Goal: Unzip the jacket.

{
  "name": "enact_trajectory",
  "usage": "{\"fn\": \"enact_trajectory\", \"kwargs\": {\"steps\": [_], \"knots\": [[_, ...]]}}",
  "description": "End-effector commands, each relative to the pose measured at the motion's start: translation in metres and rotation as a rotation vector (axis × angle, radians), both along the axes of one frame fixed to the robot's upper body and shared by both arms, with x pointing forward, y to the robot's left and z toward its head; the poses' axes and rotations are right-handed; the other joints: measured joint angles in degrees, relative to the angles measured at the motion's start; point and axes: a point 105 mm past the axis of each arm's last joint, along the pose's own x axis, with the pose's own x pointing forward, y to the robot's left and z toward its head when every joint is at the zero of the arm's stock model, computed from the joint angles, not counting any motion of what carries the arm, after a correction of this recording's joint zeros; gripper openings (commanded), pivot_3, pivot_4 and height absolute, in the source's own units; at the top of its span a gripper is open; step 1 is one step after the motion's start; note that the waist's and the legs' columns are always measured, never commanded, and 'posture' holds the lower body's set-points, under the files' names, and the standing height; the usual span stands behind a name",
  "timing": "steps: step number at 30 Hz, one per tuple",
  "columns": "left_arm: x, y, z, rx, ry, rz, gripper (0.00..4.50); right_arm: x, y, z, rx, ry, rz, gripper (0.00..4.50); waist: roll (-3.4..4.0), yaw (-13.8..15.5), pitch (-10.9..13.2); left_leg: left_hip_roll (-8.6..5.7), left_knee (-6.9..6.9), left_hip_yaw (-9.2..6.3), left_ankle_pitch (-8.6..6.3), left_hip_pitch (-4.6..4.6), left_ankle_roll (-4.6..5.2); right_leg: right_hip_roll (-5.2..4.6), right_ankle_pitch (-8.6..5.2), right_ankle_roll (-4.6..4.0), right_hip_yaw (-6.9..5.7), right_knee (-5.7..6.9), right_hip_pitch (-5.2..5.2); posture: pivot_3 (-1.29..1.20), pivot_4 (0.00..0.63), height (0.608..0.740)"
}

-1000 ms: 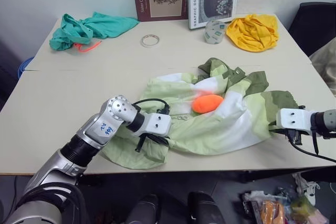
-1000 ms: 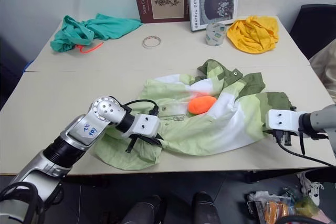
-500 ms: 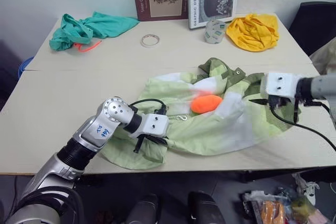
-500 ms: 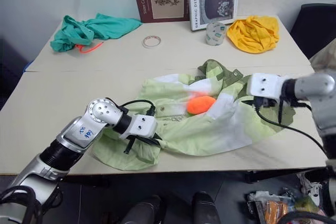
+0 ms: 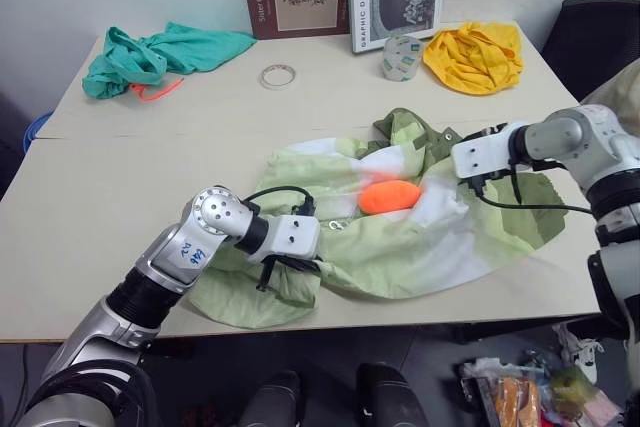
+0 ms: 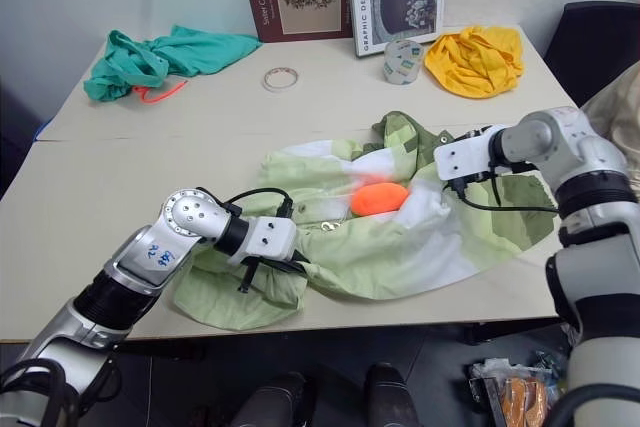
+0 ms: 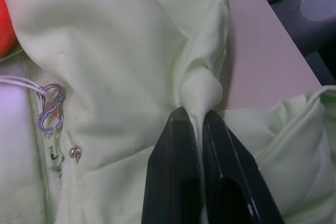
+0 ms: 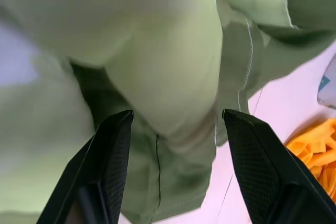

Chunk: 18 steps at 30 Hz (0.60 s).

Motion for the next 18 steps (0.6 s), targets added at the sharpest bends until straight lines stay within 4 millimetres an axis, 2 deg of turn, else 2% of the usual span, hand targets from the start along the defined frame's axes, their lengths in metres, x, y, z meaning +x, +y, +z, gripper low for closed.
{"fn": "enact_trajectory", "kwargs": {"steps": [1, 6, 7, 9, 11, 16, 18], "knots": [[-0.001, 0.001, 0.008, -0.018, -0.036, 0.008, 0.00, 0.001, 0.003, 0.007, 0.015, 0.001, 0.013, 1.93, 0.00, -0.01, 0.00, 0.00, 0.01, 0.00, 0.00, 0.00, 0.00, 0.00, 0.00, 0.00, 0.00, 0.00, 0.00, 0.00, 0.150, 0.740], [-0.003, 0.010, 0.006, -0.003, -0.032, 0.015, 0.00, -0.011, 0.002, 0.010, 0.076, 0.090, 0.030, 0.19, 0.00, 0.01, 0.00, -0.02, 0.04, -0.01, 0.00, 0.00, 0.00, 0.01, 0.00, 0.00, 0.00, 0.03, 0.01, 0.00, 0.150, 0.740], [-0.003, 0.012, 0.006, 0.003, -0.031, 0.015, 0.00, -0.014, 0.001, 0.010, 0.080, 0.107, 0.038, 0.06, 0.00, 0.00, 0.00, -0.01, 0.04, -0.01, 0.00, 0.00, 0.00, 0.01, 0.00, 0.00, 0.00, 0.02, 0.01, 0.00, 0.150, 0.740], [-0.006, 0.026, 0.003, 0.039, -0.026, 0.010, 0.00, -0.036, -0.003, 0.009, 0.090, 0.199, 0.080, 0.06, 0.00, 0.08, 0.00, 0.02, 0.03, -0.02, -0.01, 0.00, -0.01, 0.01, 0.00, 0.00, -0.01, 0.02, 0.00, 0.00, 0.150, 0.740], [-0.008, 0.041, 0.002, 0.077, -0.026, 0.009, 0.00, -0.072, -0.005, 0.005, 0.116, 0.318, 0.101, 0.06, 0.02, 0.52, -0.01, 0.09, 0.05, -0.15, -0.07, 0.00, -0.12, 0.03, 0.00, 0.00, -0.09, 0.03, 0.05, 0.00, 0.150, 0.740], [-0.014, 0.071, -0.002, 0.138, -0.010, -0.011, 0.00, -0.184, -0.014, -0.021, 0.131, 0.645, 0.016, 0.06, 0.30, 2.17, 0.05, 0.07, 0.06, -0.33, -0.12, -0.17, -0.12, 0.00, -0.03, -0.05, -0.19, -0.01, 0.01, 0.00, 0.150, 0.740], [-0.021, 0.077, -0.003, 0.146, 0.009, -0.036, 0.00, -0.215, -0.012, -0.034, 0.165, 0.698, -0.029, 0.06, 0.26, 2.08, 0.04, 0.09, 0.10, -0.32, -0.13, -0.05, -0.09, -0.04, -0.03, -0.05, -0.23, -0.22, 0.19, 0.00, 0.150, 0.740]]}}
